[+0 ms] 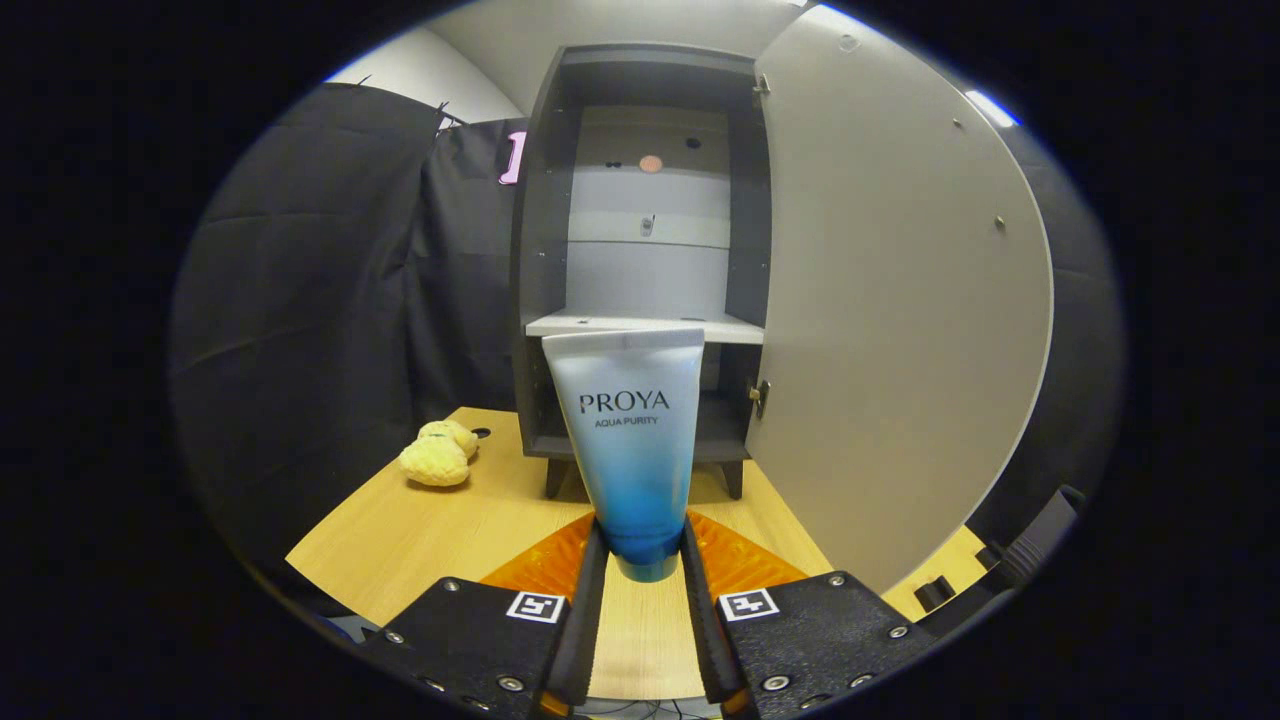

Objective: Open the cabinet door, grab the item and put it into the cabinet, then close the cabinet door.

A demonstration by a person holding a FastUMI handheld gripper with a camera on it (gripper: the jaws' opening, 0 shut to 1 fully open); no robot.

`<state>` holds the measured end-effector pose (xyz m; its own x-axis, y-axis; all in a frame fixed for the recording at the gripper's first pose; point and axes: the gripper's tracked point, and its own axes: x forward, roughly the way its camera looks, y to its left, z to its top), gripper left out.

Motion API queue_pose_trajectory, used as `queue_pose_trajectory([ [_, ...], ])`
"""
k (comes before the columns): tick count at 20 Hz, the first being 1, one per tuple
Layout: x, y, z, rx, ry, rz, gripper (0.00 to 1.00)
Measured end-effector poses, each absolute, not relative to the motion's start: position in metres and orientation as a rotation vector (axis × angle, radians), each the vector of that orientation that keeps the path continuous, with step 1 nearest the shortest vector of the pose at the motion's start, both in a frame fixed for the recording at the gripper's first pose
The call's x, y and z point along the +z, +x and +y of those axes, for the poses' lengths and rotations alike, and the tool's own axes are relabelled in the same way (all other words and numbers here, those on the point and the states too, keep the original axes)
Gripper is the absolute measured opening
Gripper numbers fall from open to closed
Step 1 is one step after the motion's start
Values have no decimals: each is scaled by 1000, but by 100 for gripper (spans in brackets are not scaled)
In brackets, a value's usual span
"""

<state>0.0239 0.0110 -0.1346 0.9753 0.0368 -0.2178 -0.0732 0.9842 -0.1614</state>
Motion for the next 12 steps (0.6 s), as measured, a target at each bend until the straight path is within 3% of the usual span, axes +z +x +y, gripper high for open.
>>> queue_pose_trajectory([
  [6, -57, 67, 37, 99, -198, 124, 42],
  [12, -25, 146, 46, 159, -218, 100, 42],
])
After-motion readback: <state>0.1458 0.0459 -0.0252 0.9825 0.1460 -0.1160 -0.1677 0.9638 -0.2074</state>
